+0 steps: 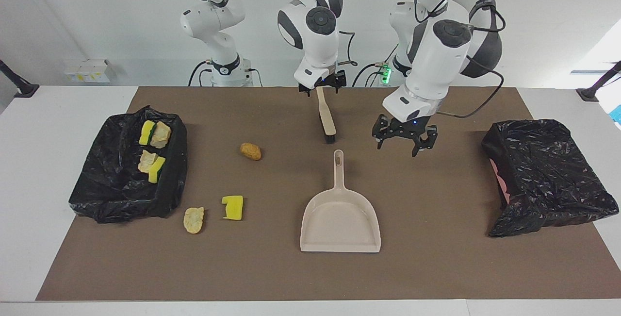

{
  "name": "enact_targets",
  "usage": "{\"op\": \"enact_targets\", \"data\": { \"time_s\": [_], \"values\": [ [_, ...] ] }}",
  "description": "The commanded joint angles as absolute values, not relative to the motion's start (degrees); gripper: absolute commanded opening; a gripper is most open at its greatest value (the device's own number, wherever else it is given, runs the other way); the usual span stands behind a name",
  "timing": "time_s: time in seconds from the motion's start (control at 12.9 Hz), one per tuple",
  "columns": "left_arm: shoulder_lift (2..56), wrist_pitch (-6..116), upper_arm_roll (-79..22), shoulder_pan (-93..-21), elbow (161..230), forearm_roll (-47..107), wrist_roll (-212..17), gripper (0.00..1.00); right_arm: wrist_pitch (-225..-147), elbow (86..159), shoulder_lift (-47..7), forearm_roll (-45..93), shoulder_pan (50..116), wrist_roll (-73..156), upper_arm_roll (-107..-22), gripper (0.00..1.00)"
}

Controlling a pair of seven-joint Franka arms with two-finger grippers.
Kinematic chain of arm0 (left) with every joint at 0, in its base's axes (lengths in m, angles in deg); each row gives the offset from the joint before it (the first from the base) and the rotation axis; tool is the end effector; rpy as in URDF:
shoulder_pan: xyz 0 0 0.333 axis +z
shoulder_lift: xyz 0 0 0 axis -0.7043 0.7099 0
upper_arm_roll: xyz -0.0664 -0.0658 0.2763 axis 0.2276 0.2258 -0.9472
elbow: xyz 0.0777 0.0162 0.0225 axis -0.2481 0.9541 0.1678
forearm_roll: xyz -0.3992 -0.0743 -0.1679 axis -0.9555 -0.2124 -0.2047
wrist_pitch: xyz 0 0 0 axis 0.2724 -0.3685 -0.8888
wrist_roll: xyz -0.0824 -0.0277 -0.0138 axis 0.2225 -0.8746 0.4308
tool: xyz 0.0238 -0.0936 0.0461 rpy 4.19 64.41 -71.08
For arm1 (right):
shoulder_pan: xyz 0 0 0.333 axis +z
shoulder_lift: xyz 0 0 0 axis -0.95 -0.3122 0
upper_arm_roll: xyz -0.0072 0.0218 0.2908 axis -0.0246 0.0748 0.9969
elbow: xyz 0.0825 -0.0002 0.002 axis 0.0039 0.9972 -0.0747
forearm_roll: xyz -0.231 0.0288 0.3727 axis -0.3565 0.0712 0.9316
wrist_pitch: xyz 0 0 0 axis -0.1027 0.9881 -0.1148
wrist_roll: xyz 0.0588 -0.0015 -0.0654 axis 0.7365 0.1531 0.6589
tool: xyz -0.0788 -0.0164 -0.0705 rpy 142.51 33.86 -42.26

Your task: Sweep and dump trash in bin

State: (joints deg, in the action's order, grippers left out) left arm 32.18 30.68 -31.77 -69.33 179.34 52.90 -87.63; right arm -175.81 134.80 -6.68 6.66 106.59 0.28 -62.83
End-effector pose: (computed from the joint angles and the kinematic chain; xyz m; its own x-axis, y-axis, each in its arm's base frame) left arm 0.6236 -0.2854 0.4556 0.9457 -0.3021 0.1197 -0.3099 -0.9493 0.0523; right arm 0.4101 0.4140 0.3763 0.9572 0.1008 -0.2715 0.0843 -0.9939 -0.0716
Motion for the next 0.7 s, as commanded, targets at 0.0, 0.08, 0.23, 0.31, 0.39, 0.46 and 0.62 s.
{"op": "enact_targets", "data": {
  "time_s": [0.0,0.08,0.23,0.31,0.39,0.46,0.62],
  "values": [
    [35.4,33.8,-32.7,-73.2,178.8,56.1,-91.3,1.0,-181.1,144.4,-1.8,8.5,109.8,1.6,-62.7,1.0],
    [35.7,34.9,-32.7,-73.6,179.1,56.2,-92.2,1.0,-184.0,147.6,-1.3,8.5,111.4,1.4,-62.7,1.0],
    [37.7,35.8,-32.7,-75.2,179.2,56.4,-94.3,1.0,-187.8,150.6,-1.9,8.6,114.2,0.9,-62.7,1.0],
    [38.6,37.3,-32.7,-76.2,179.3,56.4,-96.5,1.0,-189.7,152.6,-2.0,8.7,115.2,0.8,-62.6,1.0],
    [39.4,38.3,-32.7,-77.1,179.5,56.5,-98.9,1.0,-191.0,154.0,-1.7,9.1,116.1,0.7,-62.7,1.0],
    [40.5,39.2,-32.7,-77.7,179.3,56.5,-100.1,1.0,-190.8,154.3,-1.5,9.2,116.2,0.3,-62.7,1.0],
    [41.4,40.0,-32.7,-78.8,179.5,56.6,-102.0,1.0,-190.7,154.5,-1.4,9.2,116.3,0.0,-62.6,0.84]
  ]
}}
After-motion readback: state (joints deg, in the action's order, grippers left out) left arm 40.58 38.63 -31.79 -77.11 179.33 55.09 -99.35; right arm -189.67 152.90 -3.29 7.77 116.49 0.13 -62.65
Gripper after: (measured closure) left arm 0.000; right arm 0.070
